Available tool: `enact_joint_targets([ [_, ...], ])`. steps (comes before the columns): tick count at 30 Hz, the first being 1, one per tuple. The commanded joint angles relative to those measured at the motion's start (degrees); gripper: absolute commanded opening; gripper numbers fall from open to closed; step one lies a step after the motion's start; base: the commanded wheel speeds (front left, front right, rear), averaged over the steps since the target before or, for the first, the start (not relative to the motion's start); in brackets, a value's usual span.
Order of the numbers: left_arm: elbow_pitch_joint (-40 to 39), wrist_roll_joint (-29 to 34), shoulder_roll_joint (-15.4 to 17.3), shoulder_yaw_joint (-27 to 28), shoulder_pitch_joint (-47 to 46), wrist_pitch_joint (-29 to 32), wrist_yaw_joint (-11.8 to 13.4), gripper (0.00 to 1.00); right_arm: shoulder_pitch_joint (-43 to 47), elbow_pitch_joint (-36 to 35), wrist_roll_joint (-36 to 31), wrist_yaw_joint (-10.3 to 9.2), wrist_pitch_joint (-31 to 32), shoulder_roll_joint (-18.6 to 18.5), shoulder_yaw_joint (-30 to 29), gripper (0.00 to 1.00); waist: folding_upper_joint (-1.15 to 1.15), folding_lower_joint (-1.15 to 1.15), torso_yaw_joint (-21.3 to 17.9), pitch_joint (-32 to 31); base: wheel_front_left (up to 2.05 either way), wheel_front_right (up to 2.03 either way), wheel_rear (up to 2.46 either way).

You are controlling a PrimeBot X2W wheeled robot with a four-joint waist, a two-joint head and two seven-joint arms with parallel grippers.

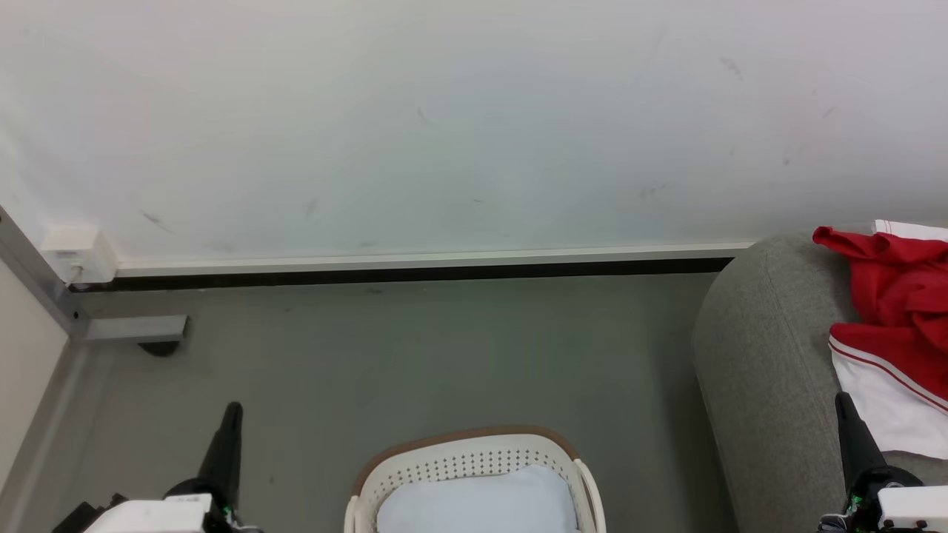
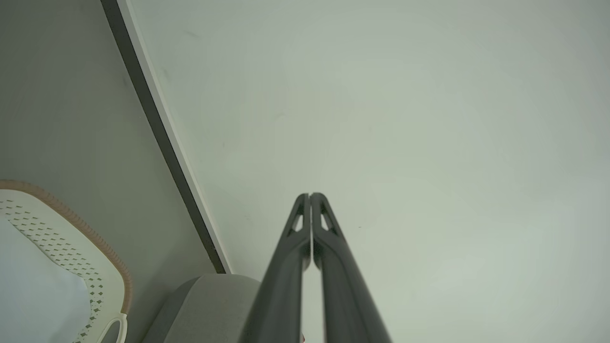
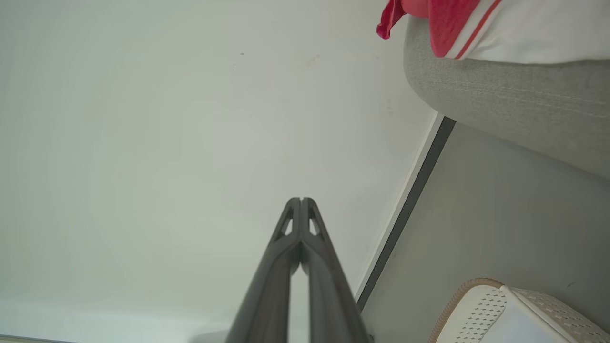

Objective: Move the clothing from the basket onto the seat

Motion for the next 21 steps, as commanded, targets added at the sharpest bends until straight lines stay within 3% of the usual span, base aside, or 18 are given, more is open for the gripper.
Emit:
enact_joint_targets([
  [1,-0.35,-1.20,0.50,0.20,-0.68,0.39,-0.30,0.00,-0.12,-0.52,1.36,-0.12,0.44,-0.08,-0.46,0.00,0.00,0.00,0.06,-0.02,0.00,0.00,0.00],
  [21,-0.35,-6.36,0.51,0.29,-0.87,1.75,-0.35,0.00,-0.04,-0.60,5.58,-0.14,1.87,0.26,-1.77,0.00,0.00,0.00,0.57,-0.18,0.00,0.00,0.00],
])
